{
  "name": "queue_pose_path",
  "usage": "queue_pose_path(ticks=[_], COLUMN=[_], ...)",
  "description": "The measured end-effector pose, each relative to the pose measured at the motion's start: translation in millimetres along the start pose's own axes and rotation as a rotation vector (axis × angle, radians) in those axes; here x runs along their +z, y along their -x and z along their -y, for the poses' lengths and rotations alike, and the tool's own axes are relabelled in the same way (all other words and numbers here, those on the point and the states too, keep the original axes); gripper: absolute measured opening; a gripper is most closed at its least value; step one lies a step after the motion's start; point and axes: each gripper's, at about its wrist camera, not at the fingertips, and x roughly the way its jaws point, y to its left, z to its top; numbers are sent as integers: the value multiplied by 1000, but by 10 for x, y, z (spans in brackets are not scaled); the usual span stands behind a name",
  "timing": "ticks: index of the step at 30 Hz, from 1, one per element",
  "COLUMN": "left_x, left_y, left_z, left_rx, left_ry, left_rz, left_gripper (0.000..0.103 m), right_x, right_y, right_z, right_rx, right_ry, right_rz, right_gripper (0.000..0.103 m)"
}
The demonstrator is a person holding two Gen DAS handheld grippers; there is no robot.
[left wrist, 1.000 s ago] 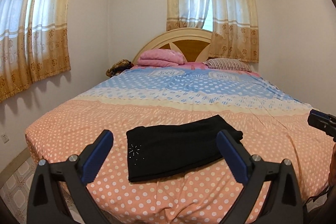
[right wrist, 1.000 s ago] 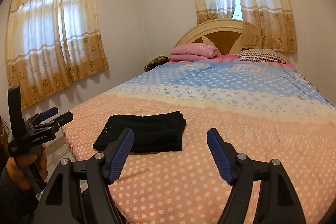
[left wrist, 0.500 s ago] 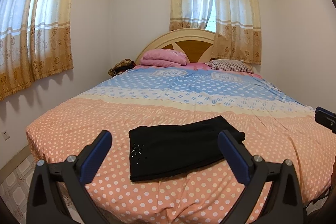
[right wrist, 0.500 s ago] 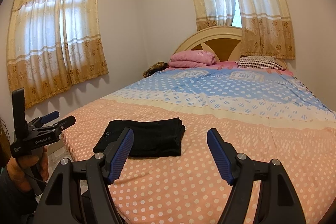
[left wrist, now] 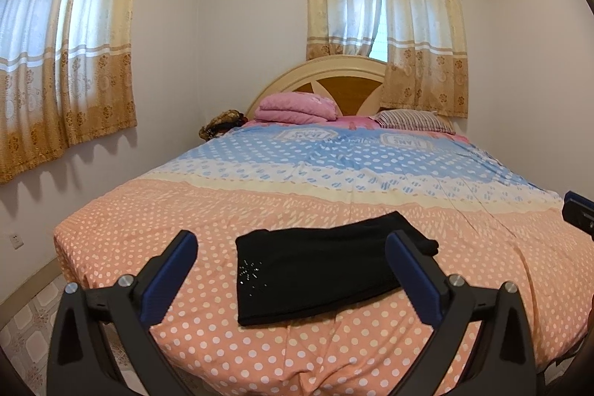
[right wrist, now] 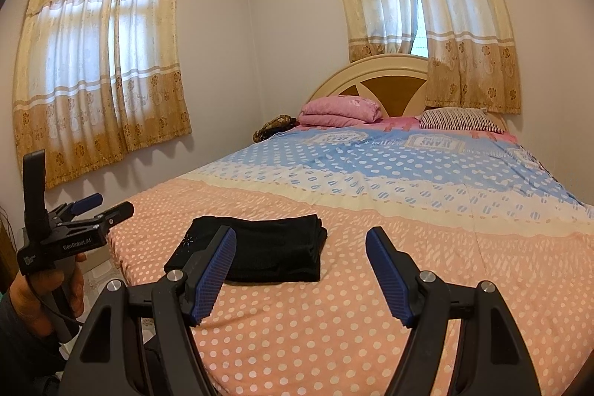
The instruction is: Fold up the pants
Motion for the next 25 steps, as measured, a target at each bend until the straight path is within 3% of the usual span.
queue_pose_path(ticks=[25], left_x=[-10], left_y=[-10], left_z=[-34], left_rx=[45], left_ry=[4], left_rz=[10], left_gripper=[103], right_x=[-60], right_y=[-74], right_z=[-103], right_rx=[3], right_ry=[27], right_rz=[-21], right_gripper=[74])
